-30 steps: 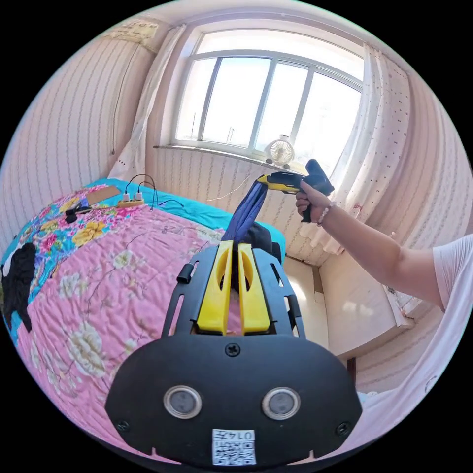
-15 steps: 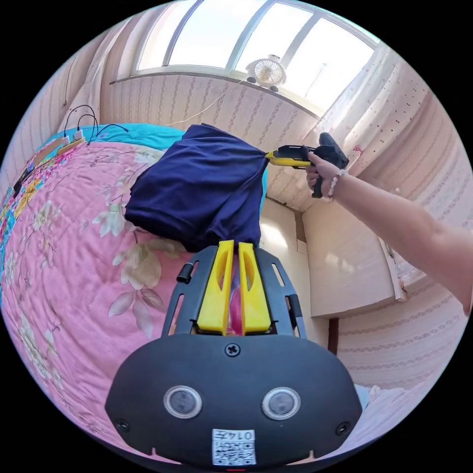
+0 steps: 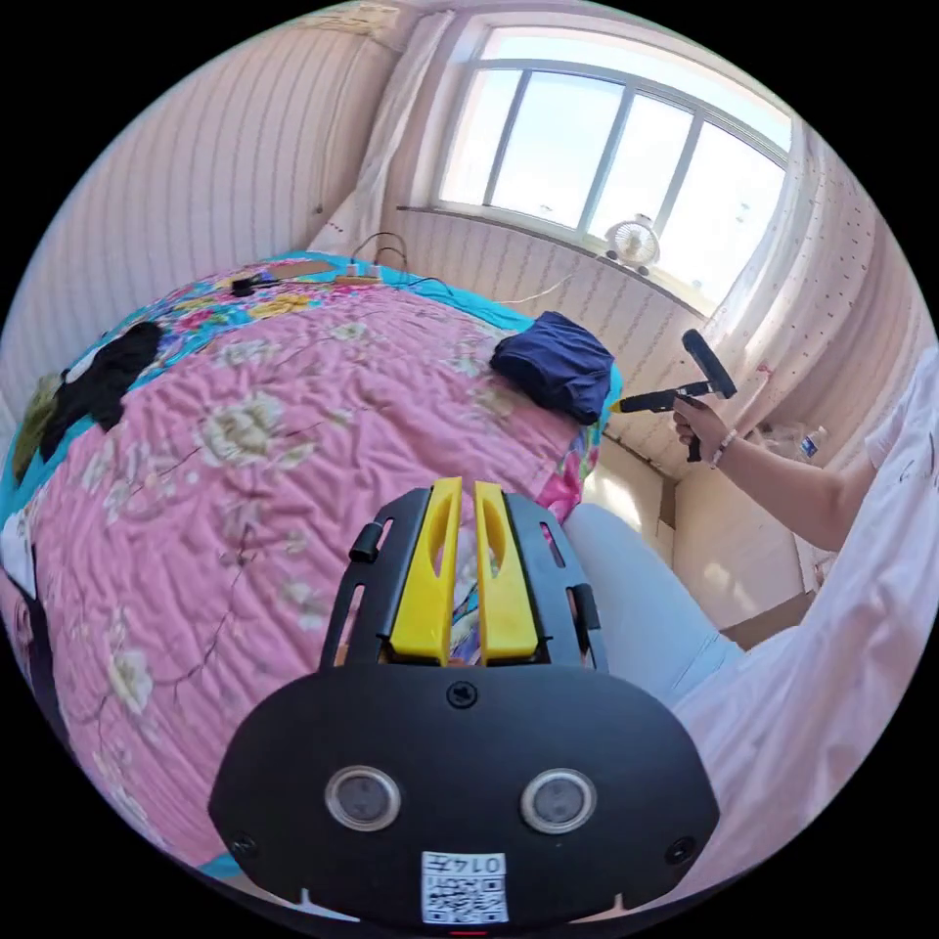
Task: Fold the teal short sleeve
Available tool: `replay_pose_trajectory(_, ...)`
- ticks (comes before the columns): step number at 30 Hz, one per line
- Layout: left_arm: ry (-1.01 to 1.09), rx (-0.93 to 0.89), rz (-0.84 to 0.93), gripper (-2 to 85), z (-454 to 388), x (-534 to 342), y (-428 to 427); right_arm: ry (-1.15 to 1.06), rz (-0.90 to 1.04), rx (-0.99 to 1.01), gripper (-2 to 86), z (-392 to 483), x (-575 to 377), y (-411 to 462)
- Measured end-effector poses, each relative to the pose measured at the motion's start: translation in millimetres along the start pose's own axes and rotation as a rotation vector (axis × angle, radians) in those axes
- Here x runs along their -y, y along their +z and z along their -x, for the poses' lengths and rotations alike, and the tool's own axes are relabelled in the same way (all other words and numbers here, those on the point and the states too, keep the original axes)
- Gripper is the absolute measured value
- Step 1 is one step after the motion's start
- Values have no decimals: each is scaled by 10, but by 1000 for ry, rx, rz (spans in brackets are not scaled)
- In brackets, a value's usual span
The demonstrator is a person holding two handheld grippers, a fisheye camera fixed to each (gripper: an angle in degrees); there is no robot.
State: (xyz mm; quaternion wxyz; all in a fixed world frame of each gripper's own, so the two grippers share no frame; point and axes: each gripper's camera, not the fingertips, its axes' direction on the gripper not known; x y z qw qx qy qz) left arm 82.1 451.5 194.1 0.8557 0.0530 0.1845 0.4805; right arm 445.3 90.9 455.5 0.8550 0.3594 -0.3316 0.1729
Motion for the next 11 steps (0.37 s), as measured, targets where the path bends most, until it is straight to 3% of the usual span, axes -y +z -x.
replay_pose_trajectory(5,-391,377,-82,-3,720,-1544,-1401,-460,123,146,19,2257,-213,1166)
replay_pose_trajectory(11,-748,675,-275,-7,1311,-3175,-2917,-1075,224,258,49,5185,-719,2251)
